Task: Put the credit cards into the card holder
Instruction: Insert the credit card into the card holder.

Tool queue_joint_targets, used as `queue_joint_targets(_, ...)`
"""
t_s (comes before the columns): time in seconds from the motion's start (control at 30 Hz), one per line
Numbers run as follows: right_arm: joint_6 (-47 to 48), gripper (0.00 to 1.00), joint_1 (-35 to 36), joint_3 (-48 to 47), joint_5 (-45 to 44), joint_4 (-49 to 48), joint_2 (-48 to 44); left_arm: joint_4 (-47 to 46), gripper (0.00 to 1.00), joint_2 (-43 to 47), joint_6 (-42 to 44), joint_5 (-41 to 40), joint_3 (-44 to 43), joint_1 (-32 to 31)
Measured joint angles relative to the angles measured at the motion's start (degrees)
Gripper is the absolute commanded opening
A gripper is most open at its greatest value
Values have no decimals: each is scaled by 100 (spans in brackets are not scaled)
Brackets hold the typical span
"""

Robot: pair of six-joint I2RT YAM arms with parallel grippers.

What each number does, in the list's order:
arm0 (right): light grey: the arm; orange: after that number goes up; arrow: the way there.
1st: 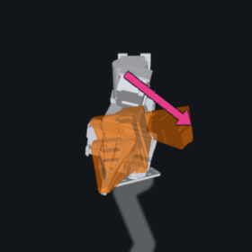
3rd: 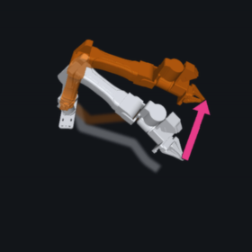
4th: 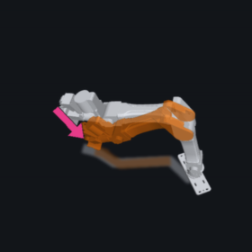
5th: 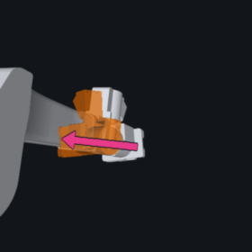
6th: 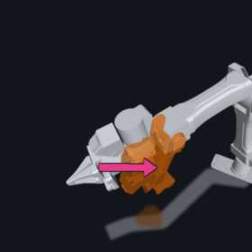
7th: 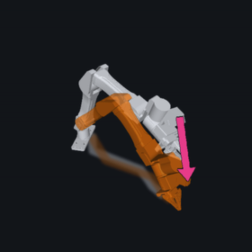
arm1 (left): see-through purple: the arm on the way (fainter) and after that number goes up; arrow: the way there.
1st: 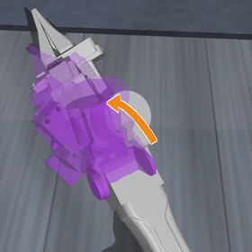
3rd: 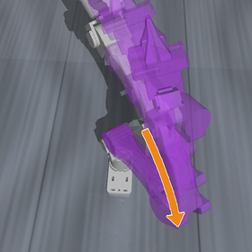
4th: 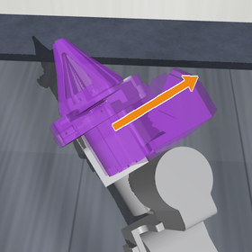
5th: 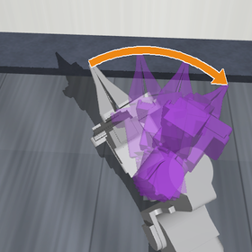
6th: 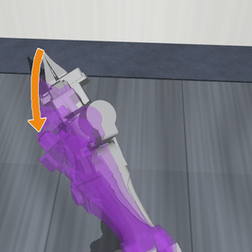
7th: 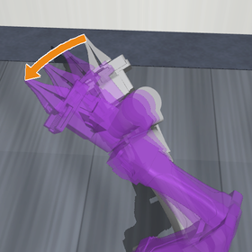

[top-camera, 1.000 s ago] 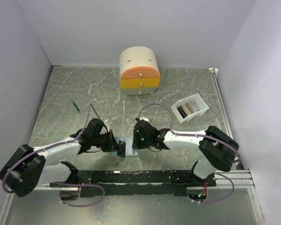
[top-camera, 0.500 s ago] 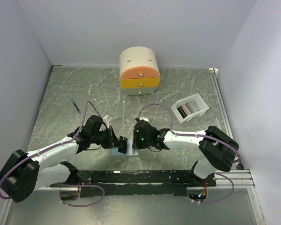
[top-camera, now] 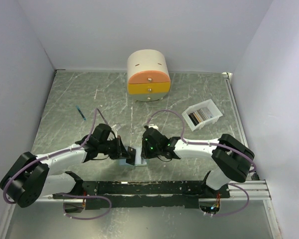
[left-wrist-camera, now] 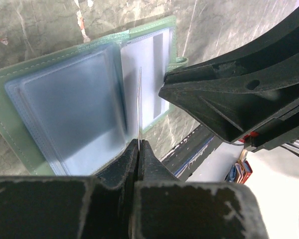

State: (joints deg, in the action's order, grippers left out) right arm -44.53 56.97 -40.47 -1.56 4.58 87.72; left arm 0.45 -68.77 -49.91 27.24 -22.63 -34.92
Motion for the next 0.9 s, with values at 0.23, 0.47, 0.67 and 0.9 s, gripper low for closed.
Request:
queue_joint_targets(0.23, -7, 21, 4, 72, -26, -70, -46, -20, 7, 17, -2, -11, 39, 0)
queue_joint_targets(0.47, -4, 21, 7, 79, -42, -74, -52, -15, 7, 96, -7, -42, 81, 0)
queue_joint_targets(0.67, -2, 21, 11, 79, -61, -52, -59, -13, 7, 107, -28, -96, 96, 0)
queue_joint_targets(0.9, -2, 20, 11, 79, -66, -42, -66, -24, 7, 107, -76, -109, 166, 0)
